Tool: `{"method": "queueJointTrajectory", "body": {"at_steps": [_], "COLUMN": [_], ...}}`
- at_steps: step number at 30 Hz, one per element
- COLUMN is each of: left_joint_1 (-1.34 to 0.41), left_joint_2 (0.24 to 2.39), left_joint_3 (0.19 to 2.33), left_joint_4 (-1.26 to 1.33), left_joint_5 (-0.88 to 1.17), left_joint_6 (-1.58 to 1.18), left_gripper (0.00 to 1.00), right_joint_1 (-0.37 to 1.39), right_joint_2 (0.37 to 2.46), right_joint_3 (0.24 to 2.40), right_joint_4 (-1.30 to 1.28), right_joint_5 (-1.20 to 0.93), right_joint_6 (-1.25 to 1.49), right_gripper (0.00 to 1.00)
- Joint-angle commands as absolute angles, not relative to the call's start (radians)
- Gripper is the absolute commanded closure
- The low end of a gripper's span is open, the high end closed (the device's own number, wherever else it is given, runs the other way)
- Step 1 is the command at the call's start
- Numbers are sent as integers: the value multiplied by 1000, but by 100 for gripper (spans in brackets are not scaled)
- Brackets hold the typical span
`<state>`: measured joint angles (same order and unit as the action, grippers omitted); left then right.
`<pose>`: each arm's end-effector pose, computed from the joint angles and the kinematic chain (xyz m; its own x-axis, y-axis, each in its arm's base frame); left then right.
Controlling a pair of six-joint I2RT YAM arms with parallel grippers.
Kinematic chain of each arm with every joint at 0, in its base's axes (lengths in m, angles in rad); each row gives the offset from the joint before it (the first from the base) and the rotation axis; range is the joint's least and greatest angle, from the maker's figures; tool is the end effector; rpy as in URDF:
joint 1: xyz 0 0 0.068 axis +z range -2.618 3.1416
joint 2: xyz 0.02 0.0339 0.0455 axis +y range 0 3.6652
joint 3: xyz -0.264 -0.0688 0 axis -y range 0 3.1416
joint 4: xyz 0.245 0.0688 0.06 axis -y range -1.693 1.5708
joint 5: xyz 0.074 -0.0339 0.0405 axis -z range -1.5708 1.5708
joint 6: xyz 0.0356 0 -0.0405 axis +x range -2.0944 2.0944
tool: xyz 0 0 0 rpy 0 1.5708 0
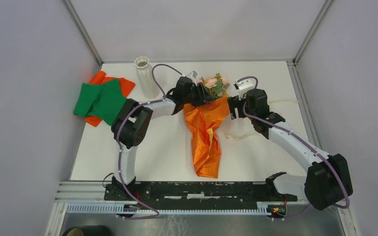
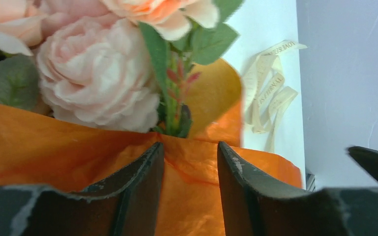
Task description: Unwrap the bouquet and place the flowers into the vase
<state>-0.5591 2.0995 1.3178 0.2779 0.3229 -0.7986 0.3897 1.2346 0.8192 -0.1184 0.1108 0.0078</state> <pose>0.3871 -0.2555 0.1594 -0.8146 -0.2917 -0.5013 0.2221 0.6415 -0.7343 0.2563 0.1010 0.2631 -0.4729 -0.1858 -0.8613 -0.2858 0.9570 -0.0495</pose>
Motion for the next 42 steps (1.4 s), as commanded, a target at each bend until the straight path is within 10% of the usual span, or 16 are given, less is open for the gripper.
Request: {"method": "queueJointTrajectory", "body": {"at_steps": [1,23,42], "left_joint_1": [-576,-611,-715], "left_joint_2": [1946,1539,2001], "left_joint_3": [1391,1267,1191], "left_joint_4": [135,-45,125], "left_joint_5": [244,3,-31], "left_joint_6": [-673,-562,-643], "left_gripper": [48,47,51], "right_joint_1": [403,435,477], "right_joint_2": [1216,1143,1526], "right_joint_3": [788,662,660], "right_joint_4": [-48,61,292], "right_joint_5": [103,51,-132], "right_joint_6": [49,116,219], "right_gripper": [16,20,36]}}
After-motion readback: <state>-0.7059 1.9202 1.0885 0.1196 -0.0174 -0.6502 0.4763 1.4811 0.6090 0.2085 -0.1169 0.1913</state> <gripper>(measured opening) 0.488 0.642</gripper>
